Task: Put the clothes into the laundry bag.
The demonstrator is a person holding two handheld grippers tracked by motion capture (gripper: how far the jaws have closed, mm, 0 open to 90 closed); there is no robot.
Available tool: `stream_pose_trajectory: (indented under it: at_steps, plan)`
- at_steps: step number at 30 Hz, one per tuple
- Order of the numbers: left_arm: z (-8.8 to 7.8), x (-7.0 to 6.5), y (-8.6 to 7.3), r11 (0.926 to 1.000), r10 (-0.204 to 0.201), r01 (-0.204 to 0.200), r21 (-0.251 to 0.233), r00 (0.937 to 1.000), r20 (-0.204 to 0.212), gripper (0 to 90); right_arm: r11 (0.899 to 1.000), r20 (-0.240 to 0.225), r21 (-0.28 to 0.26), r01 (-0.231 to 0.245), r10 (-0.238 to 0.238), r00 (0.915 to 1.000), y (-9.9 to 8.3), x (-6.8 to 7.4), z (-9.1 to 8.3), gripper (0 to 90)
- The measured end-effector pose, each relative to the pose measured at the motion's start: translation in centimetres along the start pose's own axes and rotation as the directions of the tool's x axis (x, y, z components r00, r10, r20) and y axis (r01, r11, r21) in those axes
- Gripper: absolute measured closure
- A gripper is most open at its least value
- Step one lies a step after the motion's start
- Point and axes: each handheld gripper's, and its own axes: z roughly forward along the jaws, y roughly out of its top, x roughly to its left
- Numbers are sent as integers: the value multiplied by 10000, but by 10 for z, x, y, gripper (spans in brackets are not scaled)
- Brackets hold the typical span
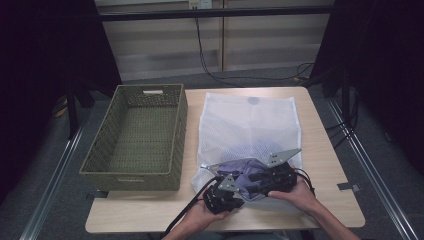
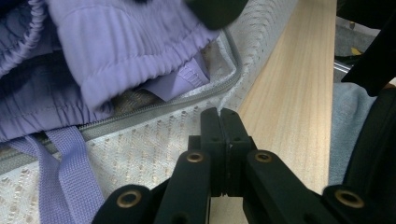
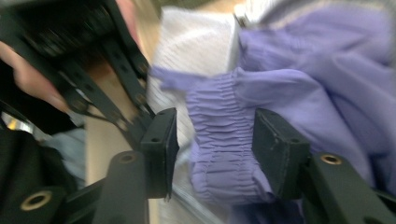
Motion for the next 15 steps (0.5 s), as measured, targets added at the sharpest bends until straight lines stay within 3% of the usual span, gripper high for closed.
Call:
stream_pose_trajectory:
  at_steps: [4,5,7,8,11,14,15]
  plan:
    - [0,1,0,9999,116,-115,-32,9999,54,899,9983,178,580,75,-86,9998,-7,-2,10,448]
    - [0,0,0,10000,-77,77,-9,10000,39,899,9977,191,661,150,-163,9997,-8,-3,13,435]
    - [0,1,0,10000,-41,41,-14,10000,56,899,9972,201,740,110,-125,9997,-9,-4,16,413]
    - [2,1,-1,9995,-148,152,-280,9998,146,898,9969,245,762,176,-195,9995,-10,-3,18,398]
    - [2,1,-1,9994,-251,255,-233,9996,159,898,9953,366,899,367,-401,9985,-10,-2,22,373]
    - [1,1,0,9996,-248,248,-105,9997,20,898,9942,548,1001,401,-458,9974,-10,-1,24,426]
    - [3,2,-1,9991,-286,296,-309,9990,337,898,9934,728,1021,519,-594,9956,-10,0,24,443]
